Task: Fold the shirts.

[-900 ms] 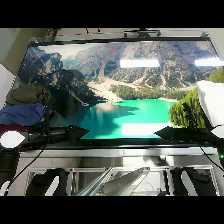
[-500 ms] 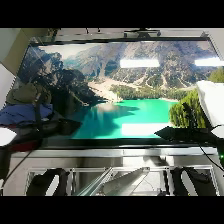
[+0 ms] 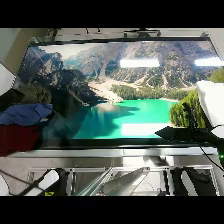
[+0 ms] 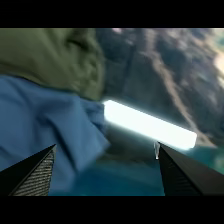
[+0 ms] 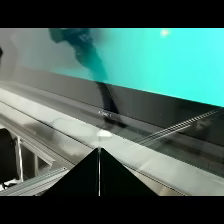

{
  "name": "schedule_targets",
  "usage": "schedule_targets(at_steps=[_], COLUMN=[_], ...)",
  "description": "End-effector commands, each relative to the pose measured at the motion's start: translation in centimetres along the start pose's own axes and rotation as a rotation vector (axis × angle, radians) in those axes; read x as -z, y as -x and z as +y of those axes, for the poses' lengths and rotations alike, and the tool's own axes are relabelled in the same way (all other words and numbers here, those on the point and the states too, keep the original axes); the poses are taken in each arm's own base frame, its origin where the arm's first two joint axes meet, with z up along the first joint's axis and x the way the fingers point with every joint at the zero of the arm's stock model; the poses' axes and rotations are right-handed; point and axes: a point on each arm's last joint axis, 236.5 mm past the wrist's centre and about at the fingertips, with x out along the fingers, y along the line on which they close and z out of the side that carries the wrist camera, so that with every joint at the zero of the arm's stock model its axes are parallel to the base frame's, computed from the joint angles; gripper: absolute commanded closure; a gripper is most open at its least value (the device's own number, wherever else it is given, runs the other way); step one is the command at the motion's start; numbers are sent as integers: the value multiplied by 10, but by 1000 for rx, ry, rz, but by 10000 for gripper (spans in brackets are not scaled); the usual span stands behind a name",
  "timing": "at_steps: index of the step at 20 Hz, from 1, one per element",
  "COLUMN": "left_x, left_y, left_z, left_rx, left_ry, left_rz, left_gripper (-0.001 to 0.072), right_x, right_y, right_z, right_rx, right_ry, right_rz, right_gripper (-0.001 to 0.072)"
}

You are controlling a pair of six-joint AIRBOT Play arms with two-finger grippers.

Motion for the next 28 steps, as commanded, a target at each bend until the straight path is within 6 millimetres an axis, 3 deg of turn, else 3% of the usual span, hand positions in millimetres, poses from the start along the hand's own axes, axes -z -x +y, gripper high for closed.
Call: schedule_targets(at_steps=[1,5,8,9,11,12,14,15,17,19,21,23,25,28], left_x=[-21,1,-5,-9,-13,-13,-19,-25,-46,-69,-69,-38,12,101], left_y=[-81,-178,-214,-220,-223,-220,-204,-193,-161,-111,-56,-25,-13,-30], left_z=[76,96,94,91,88,83,70,52,-17,-110,-200,-265,-313,-354], left_rx=[-49,2,18,24,42,57,85,136,360,633,847,901,913,852], left_ry=[38,63,41,41,36,30,84,95,91,46,-48,-162,-260,-379], left_rz=[69,216,226,229,242,264,298,315,317,269,237,287,383,551], left_gripper=[-7,-6,-2,77,538,704,704,704,704,704,704,703,702,687], right_x=[-2,-2,-2,-2,-2,-2,-2,-3,-6,-7,-9,-9,-11,-12], right_y=[0,0,0,0,0,0,0,0,0,0,0,0,0,0], right_z=[-1,-1,-1,-1,-1,-1,-1,-1,-1,2,7,7,6,6], right_rx=[4,4,4,4,4,4,4,5,6,-6,-29,-30,-27,-25], right_ry=[1,1,1,1,5,5,4,4,4,0,-6,-6,-6,-5], right_rz=[-9,-9,-9,-9,-9,-9,-9,-11,-25,-30,-38,-40,-46,-50], right_gripper=[689,689,689,689,689,689,689,689,689,689,688,689,688,688])
